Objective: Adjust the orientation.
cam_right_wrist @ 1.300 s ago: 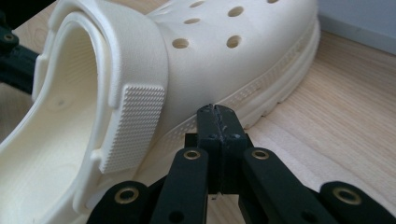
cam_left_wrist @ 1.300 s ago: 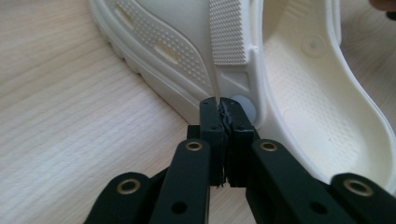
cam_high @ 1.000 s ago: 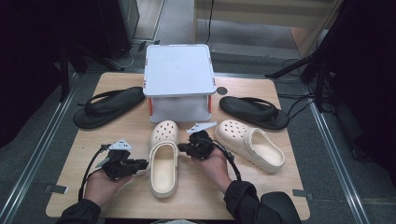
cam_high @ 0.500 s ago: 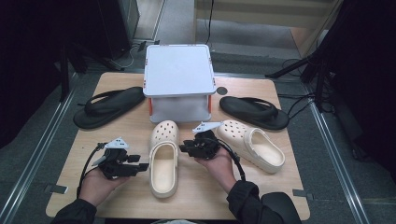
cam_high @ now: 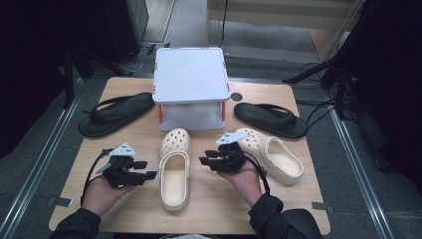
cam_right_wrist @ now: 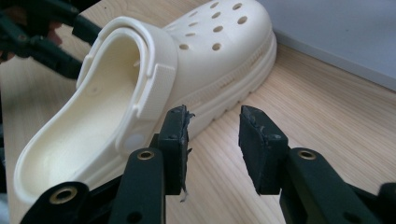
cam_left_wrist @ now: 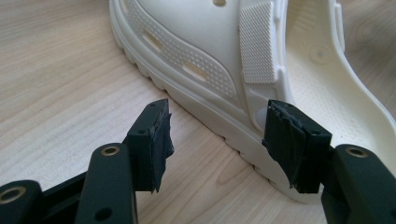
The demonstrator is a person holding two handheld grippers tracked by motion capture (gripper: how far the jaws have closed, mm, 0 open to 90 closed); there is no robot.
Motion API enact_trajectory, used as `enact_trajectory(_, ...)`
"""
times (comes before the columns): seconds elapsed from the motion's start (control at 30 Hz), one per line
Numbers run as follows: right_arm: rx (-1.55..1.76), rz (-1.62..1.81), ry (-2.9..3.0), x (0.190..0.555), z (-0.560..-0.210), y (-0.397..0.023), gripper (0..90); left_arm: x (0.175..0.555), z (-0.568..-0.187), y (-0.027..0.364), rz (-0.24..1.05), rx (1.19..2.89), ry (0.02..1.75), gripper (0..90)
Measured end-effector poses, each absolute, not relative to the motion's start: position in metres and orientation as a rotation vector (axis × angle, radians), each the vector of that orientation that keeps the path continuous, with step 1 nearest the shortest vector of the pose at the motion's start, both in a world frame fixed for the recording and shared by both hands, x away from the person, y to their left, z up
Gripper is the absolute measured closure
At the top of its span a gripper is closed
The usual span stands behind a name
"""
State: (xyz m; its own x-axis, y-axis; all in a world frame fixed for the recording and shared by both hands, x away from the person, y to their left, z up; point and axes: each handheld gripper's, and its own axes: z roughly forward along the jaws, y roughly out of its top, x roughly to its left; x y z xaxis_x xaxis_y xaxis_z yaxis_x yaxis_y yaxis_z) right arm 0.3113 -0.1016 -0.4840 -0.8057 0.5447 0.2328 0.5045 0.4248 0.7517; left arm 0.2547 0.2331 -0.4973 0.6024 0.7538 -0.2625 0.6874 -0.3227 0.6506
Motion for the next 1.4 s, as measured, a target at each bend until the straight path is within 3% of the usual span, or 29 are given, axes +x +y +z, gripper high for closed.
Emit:
enact_trajectory(0.4,1.07,1.367,2.51,0.301,-0.474,-0.162,62.5,0.263,-0.496,0.237,0.102,2.086,1.127,40.6)
enact_trajectory(1.4,1.27,1.263,2.316,0.278,-0.471,-0.263,62.5,0.288,-0.494,0.236,0.08,2.084,1.116,40.3)
